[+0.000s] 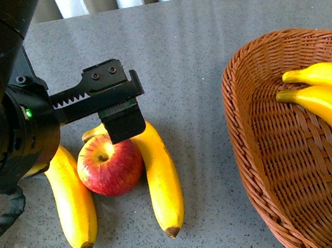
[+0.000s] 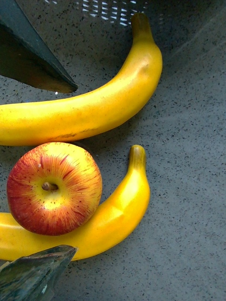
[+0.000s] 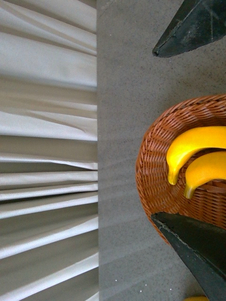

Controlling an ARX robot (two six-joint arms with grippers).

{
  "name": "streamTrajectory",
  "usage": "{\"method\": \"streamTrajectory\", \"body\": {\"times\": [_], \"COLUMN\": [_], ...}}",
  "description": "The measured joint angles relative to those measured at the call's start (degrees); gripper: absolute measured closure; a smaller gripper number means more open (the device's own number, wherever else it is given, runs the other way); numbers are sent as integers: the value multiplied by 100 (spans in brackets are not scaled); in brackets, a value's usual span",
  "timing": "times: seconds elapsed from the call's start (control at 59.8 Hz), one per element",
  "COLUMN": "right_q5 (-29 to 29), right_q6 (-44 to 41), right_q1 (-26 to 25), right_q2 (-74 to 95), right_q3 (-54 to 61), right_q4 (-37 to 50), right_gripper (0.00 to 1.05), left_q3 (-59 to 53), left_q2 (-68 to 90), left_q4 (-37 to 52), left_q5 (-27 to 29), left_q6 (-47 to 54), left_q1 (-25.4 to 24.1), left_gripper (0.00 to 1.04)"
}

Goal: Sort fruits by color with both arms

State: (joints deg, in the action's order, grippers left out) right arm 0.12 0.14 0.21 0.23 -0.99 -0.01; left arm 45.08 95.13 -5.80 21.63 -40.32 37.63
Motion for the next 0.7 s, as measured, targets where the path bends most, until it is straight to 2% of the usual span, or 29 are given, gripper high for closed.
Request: {"method": "streamTrajectory", "body": {"times": [0.703], "right_q5": [-2], "right_q6": [0], "right_q1": [0], "right_q2": [0], "right_q3": [0], "right_q4": [0], "right_gripper": [9], "left_q3": [374], "left_q2": [826], "left_q4": [44], "left_q5": [-350], "left_q6": [11], "left_q1": [129], "left_gripper": [9]}}
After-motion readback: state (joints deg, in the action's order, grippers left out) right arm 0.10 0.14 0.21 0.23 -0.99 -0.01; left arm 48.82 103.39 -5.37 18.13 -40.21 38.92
